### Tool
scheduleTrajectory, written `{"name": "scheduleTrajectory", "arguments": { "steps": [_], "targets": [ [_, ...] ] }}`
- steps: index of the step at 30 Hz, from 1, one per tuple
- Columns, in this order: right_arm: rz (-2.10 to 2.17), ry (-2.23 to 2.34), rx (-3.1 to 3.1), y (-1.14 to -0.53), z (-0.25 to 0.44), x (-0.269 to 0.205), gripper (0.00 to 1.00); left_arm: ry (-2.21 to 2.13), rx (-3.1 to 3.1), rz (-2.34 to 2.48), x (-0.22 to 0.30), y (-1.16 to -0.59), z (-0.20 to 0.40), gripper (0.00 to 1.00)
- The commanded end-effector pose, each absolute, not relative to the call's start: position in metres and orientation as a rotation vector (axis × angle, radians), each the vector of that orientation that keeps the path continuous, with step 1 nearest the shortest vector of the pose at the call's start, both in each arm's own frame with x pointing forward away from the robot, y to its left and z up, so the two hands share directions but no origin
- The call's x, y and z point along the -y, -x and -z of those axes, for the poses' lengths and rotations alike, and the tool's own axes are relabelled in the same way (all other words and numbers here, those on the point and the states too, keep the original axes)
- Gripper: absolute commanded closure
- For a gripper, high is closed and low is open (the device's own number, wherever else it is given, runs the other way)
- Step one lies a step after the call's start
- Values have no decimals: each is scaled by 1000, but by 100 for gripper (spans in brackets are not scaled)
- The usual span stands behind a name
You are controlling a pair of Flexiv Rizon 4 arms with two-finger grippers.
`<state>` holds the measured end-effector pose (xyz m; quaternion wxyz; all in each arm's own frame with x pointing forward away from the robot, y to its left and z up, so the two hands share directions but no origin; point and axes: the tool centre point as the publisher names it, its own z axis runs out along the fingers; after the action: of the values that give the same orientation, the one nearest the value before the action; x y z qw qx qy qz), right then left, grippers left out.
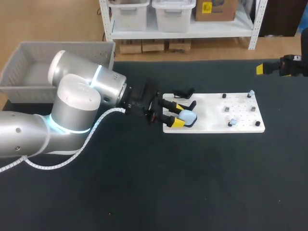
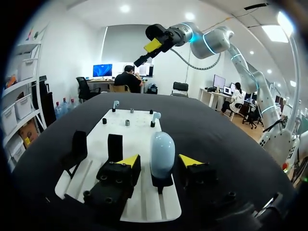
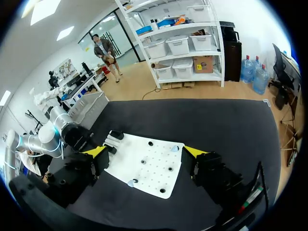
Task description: Pick up each earbud case from the left stands, insert the matching earbuds, close the lid, and place the case in the box.
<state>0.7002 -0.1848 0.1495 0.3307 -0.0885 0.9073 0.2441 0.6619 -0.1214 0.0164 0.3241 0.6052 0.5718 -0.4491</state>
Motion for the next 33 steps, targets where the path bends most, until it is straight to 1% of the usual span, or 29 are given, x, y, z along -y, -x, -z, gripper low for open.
{"name": "scheduleTrajectory", "arguments": {
  "steps": [1, 12, 24, 25, 27, 29, 33],
  "targets": [
    [-638, 232, -2373, -700, -150, 185, 0, -1589, -1496, 1170, 123, -660, -17, 53],
    [-638, 232, -2373, -700, -150, 185, 0, -1596, -1495, 1178, 125, -656, -15, 52],
    [-638, 232, -2373, -700, -150, 185, 0, -1592, -1491, 1173, 125, -652, -14, 57],
    [-638, 232, -2373, -700, -150, 185, 0, -1596, -1487, 1170, 125, -652, -15, 59],
    [-638, 232, -2373, -700, -150, 185, 0, -1601, -1484, 1169, 126, -652, -15, 67],
    [-638, 232, -2373, -700, -150, 185, 0, -1604, -1482, 1167, 126, -652, -15, 100],
    [-638, 232, -2373, -700, -150, 185, 0, -1613, -1472, 1163, 125, -649, -16, 100]
  ]
}}
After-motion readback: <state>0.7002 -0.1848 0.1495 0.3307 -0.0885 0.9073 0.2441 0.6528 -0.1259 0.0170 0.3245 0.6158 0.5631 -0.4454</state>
